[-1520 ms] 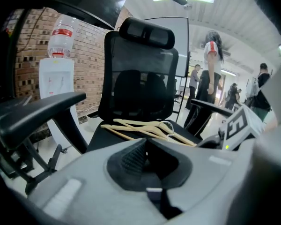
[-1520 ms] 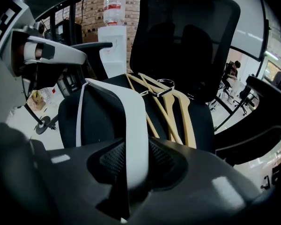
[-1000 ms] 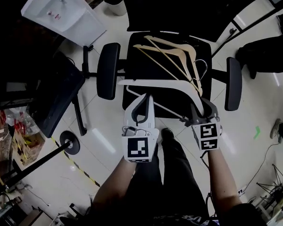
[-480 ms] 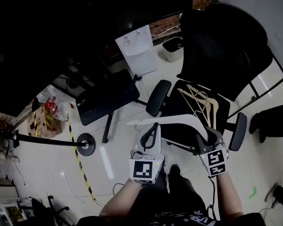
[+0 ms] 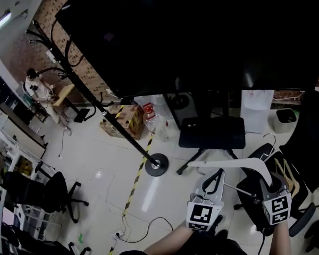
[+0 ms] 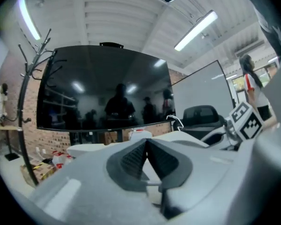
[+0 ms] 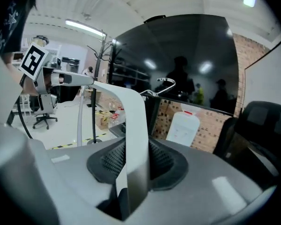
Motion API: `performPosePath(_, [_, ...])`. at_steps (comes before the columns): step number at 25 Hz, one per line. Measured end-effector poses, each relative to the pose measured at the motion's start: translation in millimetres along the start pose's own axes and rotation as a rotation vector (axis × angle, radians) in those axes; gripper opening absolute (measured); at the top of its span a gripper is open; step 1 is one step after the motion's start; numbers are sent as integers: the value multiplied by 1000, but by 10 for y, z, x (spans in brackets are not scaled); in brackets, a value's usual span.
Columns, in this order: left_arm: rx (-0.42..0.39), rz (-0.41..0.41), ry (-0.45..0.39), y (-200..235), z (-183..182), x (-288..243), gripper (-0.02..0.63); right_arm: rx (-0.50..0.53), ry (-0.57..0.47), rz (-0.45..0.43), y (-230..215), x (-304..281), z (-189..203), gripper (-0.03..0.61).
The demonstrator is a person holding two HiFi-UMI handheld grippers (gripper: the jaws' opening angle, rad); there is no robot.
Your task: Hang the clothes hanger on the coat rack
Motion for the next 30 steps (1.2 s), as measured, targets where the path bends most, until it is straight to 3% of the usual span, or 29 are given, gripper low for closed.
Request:
performPosePath(6, [-15, -164, -42, 426, -282, 523, 5, 150, -130, -202, 516, -403, -705, 117])
performPosePath(11, [-33, -291, -79, 693, -495, 908, 5, 251, -239, -313, 987, -613, -1230, 117])
performPosePath(22, [-38, -456, -148, 1236, -683, 1439, 5, 337, -331, -402, 1521, -925, -1856, 117])
performPosePath(26, [-35, -519, -159, 1505, -829, 1664, 5, 391, -389, -445, 1883, -1104, -2202, 116])
performPosePath(30, [-43, -576, -196, 2049, -895, 1929, 5, 424, -438, -470, 2394, -1344, -2625, 115])
Point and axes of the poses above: the fingertips, and each gripper's own axes: x backward along the fingers, y to its left, z out of its underside, the point moved 4 cm from there along x, backward along the fingers, and after that the axes turned 1 degree about x, right-handed, at the moved point
